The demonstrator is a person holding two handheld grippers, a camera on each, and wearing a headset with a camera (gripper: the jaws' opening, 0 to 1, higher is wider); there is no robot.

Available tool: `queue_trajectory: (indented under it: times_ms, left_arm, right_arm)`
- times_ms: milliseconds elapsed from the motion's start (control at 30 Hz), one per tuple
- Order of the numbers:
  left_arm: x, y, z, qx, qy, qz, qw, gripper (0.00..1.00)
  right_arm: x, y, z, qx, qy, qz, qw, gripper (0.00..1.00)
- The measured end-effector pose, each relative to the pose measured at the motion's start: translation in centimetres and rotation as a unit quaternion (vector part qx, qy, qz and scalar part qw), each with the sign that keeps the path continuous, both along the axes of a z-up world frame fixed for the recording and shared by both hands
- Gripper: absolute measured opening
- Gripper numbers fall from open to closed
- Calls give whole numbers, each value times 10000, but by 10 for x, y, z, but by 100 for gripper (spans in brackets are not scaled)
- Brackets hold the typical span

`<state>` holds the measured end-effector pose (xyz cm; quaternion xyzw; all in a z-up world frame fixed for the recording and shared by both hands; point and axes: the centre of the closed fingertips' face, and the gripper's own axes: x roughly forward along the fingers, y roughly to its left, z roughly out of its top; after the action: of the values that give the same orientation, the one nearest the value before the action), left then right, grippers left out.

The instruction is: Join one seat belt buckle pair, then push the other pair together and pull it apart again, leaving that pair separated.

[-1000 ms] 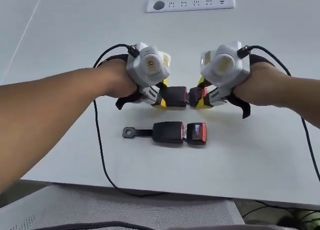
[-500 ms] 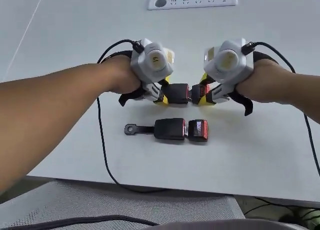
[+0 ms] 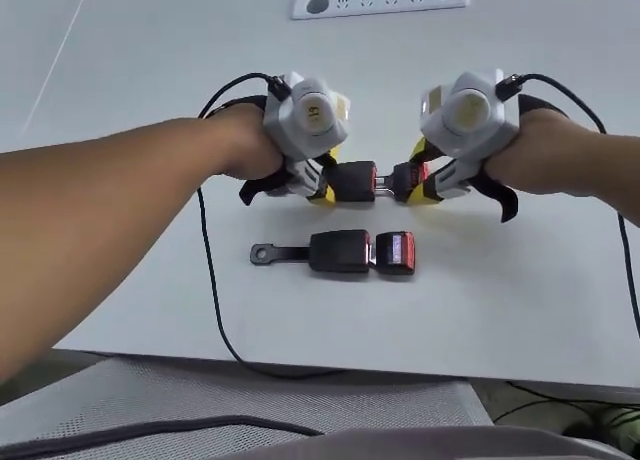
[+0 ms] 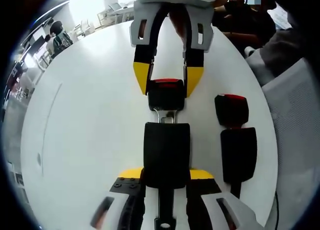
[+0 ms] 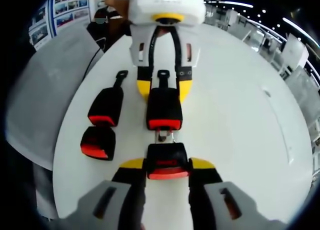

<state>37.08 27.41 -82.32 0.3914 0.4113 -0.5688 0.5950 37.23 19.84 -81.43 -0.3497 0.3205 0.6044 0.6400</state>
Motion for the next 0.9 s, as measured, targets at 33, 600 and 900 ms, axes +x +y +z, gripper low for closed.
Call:
queue_trajectory:
  times_ms: [33, 600, 900]
  left_arm:
    - [0, 0, 0, 16, 7, -8, 10000, 32]
    - [-1, 2, 1, 106, 6, -51, 9999, 32]
    - [0, 2, 0, 103, -13, 2, 9999, 32]
  right_arm:
    - [0, -1, 0, -12, -18, 8, 10000, 31]
    - [-3, -48, -2, -87, -88, -320, 9994, 32]
    - [-8, -93, -3, -328, -139, -364, 9987, 32]
